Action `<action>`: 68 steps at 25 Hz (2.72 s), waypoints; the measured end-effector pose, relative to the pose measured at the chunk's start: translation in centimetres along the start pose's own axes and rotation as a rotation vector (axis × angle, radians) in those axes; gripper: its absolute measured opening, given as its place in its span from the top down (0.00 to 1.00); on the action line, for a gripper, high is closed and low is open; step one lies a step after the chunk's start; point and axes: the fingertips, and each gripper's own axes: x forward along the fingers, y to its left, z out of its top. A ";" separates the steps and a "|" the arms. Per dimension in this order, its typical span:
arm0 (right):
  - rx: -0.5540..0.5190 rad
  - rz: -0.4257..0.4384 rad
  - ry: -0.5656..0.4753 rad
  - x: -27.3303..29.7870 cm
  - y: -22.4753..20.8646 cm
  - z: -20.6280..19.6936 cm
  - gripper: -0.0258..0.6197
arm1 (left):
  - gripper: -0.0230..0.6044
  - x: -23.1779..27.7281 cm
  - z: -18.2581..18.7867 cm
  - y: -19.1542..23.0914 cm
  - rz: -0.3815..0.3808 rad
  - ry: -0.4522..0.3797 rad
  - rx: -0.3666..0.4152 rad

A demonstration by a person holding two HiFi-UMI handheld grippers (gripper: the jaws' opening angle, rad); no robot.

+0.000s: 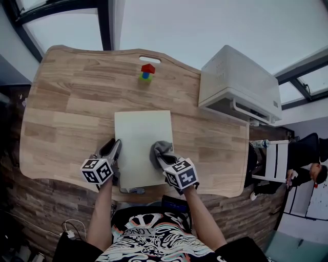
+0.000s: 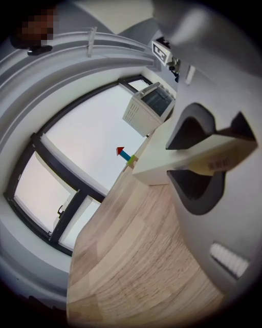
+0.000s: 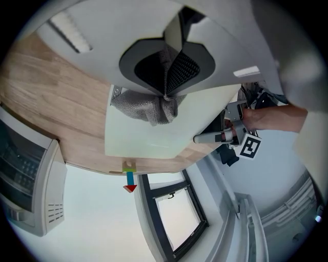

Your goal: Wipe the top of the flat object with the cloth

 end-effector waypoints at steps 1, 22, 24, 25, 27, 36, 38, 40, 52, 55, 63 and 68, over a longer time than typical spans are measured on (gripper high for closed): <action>0.002 -0.003 -0.003 0.1 -0.2 0.3 0.95 | 0.67 0.0 0.0 0.0 0.001 0.001 0.000; 0.116 -0.046 -0.070 2.3 -4.9 6.1 0.95 | 0.67 0.0 -0.1 0.2 -0.005 -0.004 -0.032; 0.115 -0.056 -0.070 2.5 -5.4 6.8 0.95 | 0.67 0.0 -0.1 0.2 -0.007 -0.004 -0.035; 0.116 -0.060 -0.072 2.7 -5.6 7.1 0.95 | 0.67 0.0 -0.1 0.2 -0.008 -0.004 -0.037; 0.120 -0.068 -0.073 2.9 -6.0 7.7 0.95 | 0.67 0.0 -0.2 0.2 -0.010 -0.005 -0.039; 0.121 -0.068 -0.069 3.8 -6.7 9.6 0.95 | 0.67 0.0 -0.2 0.2 -0.015 -0.004 -0.038; 0.114 -0.070 -0.067 4.0 -6.7 10.0 0.95 | 0.67 0.0 -0.2 0.2 -0.016 -0.002 -0.035; 0.099 -0.074 -0.065 4.4 -6.6 10.5 0.95 | 0.67 0.0 -0.2 0.2 -0.015 -0.002 -0.036; -0.022 -0.077 -0.030 6.7 -4.3 12.7 0.95 | 0.67 0.1 -0.3 0.3 -0.018 -0.001 -0.041; -0.045 -0.080 -0.031 6.7 -3.6 12.7 0.95 | 0.67 0.0 -0.2 0.3 -0.019 -0.002 -0.043; -0.075 -0.042 -0.015 6.8 -1.3 11.4 0.95 | 0.67 0.1 -0.3 0.4 -0.024 0.002 -0.044; -0.114 -0.018 0.002 6.6 1.0 9.5 0.95 | 0.67 0.2 -0.4 0.4 -0.025 0.003 -0.048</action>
